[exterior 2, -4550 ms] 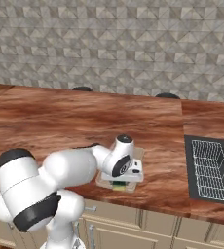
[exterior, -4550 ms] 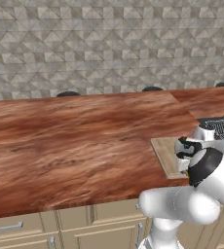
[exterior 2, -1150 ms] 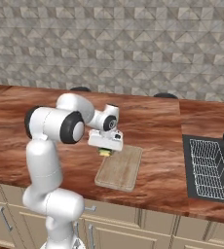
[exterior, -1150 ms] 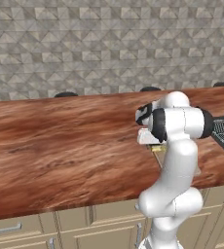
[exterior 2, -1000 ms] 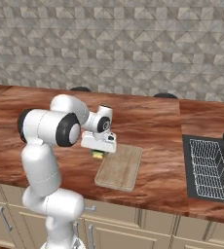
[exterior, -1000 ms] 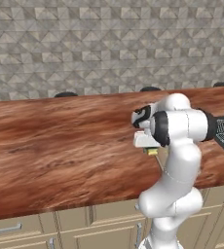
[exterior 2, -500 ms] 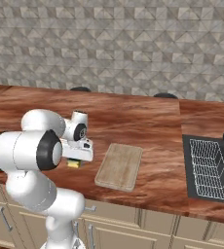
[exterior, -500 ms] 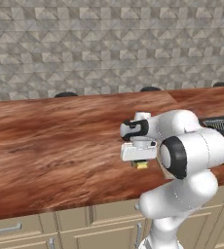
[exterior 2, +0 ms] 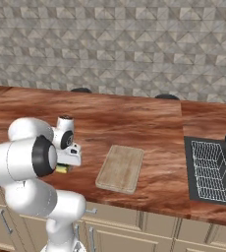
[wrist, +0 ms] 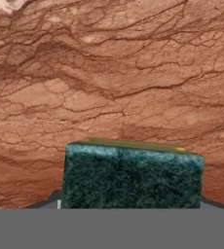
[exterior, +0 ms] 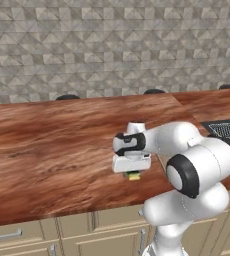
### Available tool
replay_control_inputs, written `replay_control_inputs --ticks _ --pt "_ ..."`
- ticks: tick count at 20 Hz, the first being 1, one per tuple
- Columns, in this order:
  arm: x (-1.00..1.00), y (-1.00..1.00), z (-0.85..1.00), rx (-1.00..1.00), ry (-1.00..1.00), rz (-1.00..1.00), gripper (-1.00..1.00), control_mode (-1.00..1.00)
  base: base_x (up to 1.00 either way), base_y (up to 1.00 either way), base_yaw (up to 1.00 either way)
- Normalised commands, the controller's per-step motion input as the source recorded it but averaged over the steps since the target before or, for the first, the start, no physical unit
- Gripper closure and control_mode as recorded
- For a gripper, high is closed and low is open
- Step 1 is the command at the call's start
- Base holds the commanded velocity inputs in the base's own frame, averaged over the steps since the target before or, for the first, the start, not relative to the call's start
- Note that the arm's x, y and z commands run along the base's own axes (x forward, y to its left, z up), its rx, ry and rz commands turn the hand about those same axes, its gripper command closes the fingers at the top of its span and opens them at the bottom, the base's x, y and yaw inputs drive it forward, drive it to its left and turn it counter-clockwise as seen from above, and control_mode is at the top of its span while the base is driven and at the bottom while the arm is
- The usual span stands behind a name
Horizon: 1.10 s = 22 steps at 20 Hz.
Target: Pick up the sponge from the counter and clean the cutting board by briefly scrubbing or pressing down on the cutting board. Once finished, release the sponge.
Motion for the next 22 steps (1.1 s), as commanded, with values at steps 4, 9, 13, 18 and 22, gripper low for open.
replay_control_inputs --ticks 4,9,13,18,22 --pt "0.08 0.00 0.02 0.00 0.00 0.00 -1.00 -1.00 0.00 0.00 0.00" --pt "-0.02 0.01 0.35 0.00 0.00 0.00 -1.00 -1.00 0.00 0.00 0.00" --pt "-0.09 0.00 0.48 0.00 0.00 0.00 -1.00 -1.00 0.00 0.00 0.00" --pt "-0.71 -0.17 0.80 0.00 -0.08 0.00 -1.00 -1.00 0.00 0.00 0.00" --pt "-0.99 -0.76 0.42 0.00 -0.12 0.01 -1.00 -1.00 0.00 0.00 0.00"
